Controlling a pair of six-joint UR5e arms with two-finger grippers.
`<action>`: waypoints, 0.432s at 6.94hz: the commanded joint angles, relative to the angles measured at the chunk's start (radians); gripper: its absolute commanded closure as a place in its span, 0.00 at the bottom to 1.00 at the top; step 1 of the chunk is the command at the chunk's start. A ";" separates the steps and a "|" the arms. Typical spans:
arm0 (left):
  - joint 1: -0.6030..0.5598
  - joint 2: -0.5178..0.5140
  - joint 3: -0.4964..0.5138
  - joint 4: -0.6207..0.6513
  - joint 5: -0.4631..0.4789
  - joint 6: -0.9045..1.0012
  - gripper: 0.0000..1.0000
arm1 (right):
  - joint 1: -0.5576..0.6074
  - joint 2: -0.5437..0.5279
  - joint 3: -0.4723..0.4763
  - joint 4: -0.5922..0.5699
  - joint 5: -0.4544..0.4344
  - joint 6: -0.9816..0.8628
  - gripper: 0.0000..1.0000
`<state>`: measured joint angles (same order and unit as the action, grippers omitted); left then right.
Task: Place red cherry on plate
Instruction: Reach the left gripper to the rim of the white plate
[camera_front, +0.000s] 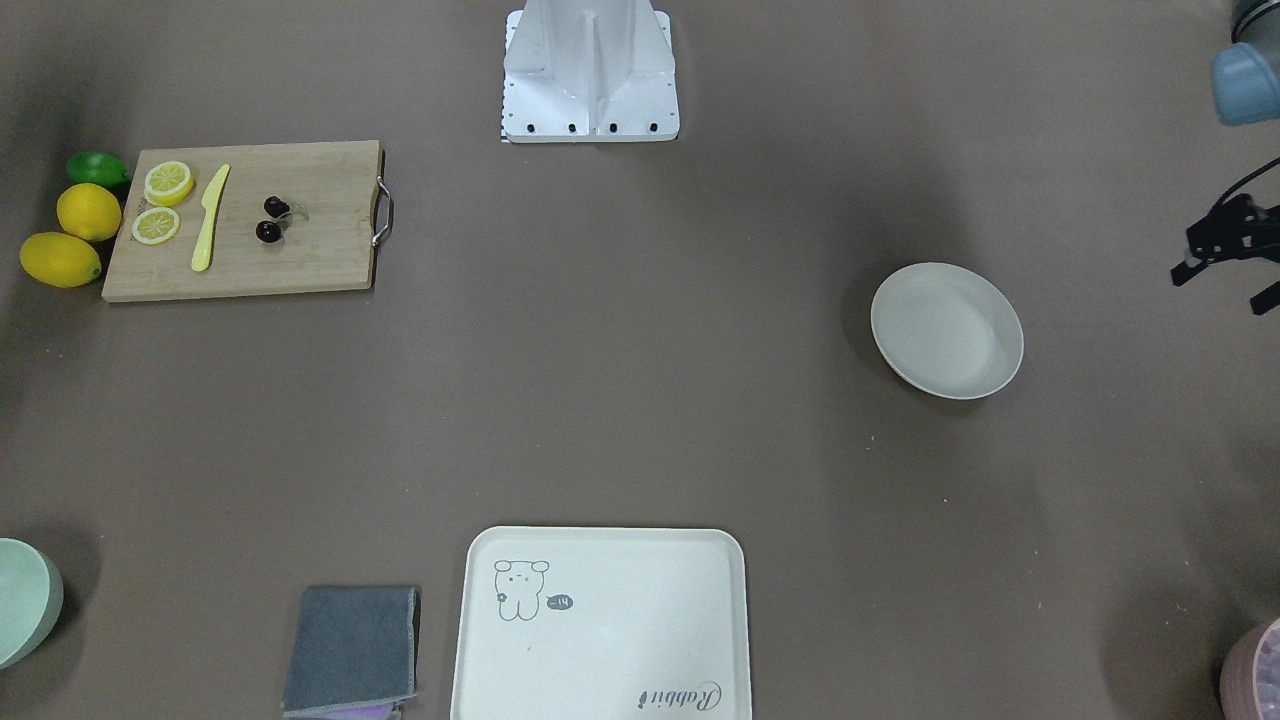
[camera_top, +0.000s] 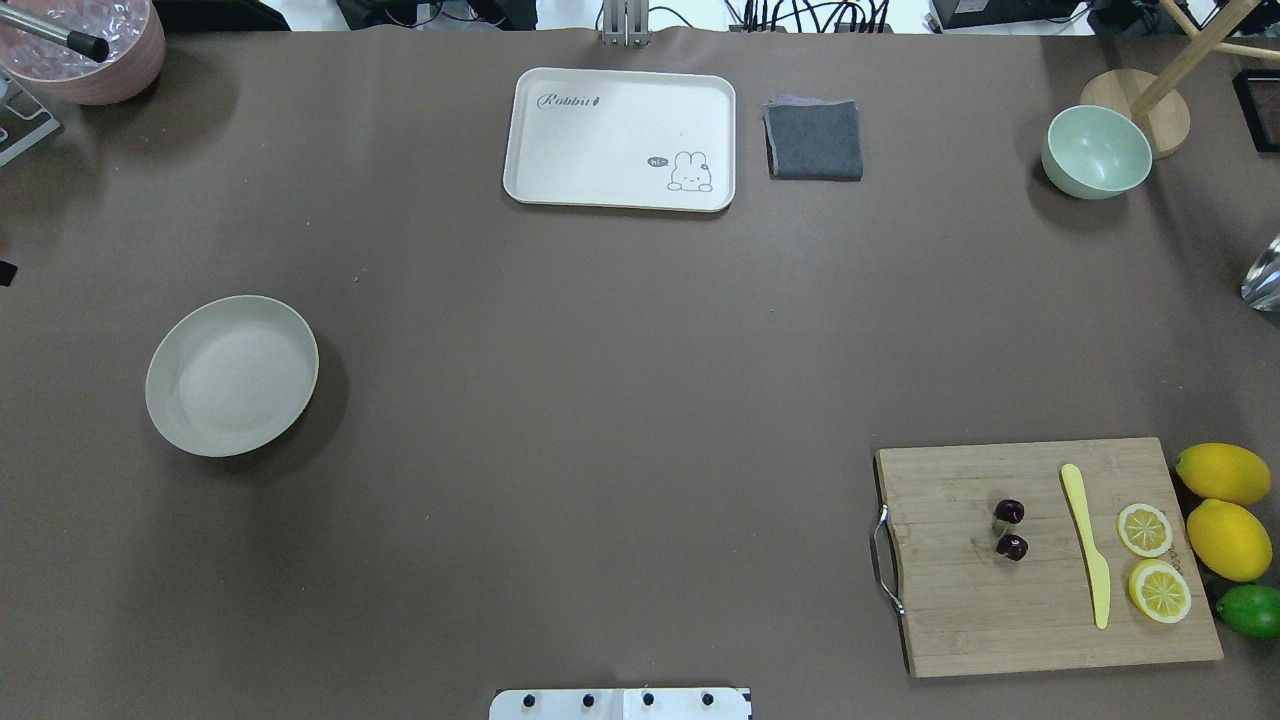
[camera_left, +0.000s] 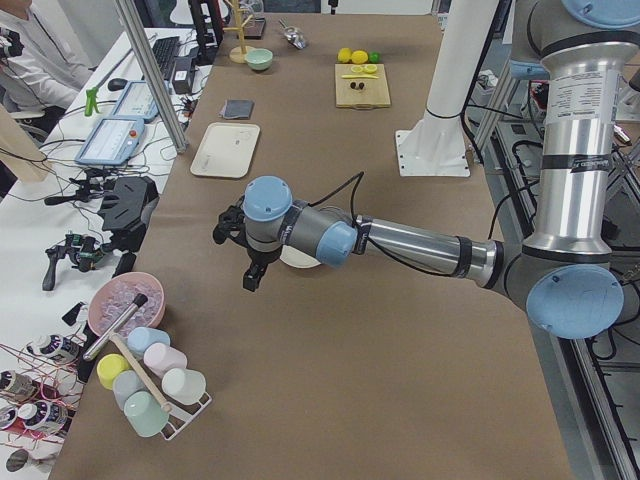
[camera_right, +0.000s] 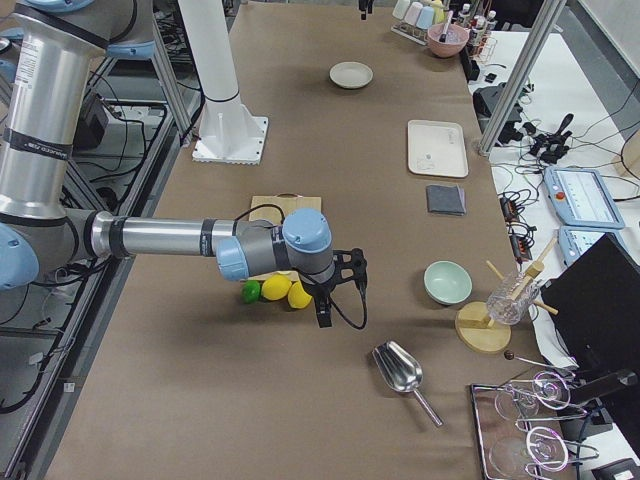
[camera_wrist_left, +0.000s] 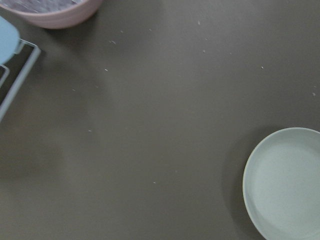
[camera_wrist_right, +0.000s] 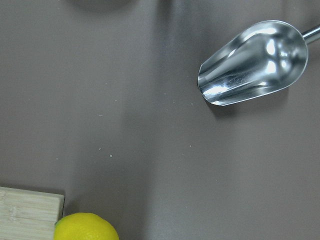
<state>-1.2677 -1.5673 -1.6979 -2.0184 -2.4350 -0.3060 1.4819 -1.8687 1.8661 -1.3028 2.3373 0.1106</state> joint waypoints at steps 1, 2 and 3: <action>0.131 -0.002 0.132 -0.293 0.019 -0.160 0.02 | 0.000 -0.004 -0.004 0.032 0.004 0.009 0.00; 0.186 -0.002 0.185 -0.397 0.089 -0.171 0.02 | 0.000 -0.007 -0.005 0.036 -0.001 0.009 0.00; 0.265 -0.013 0.197 -0.429 0.153 -0.283 0.02 | 0.000 -0.007 -0.007 0.036 -0.001 0.009 0.00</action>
<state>-1.0861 -1.5719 -1.5357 -2.3714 -2.3529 -0.4950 1.4818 -1.8746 1.8612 -1.2712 2.3376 0.1192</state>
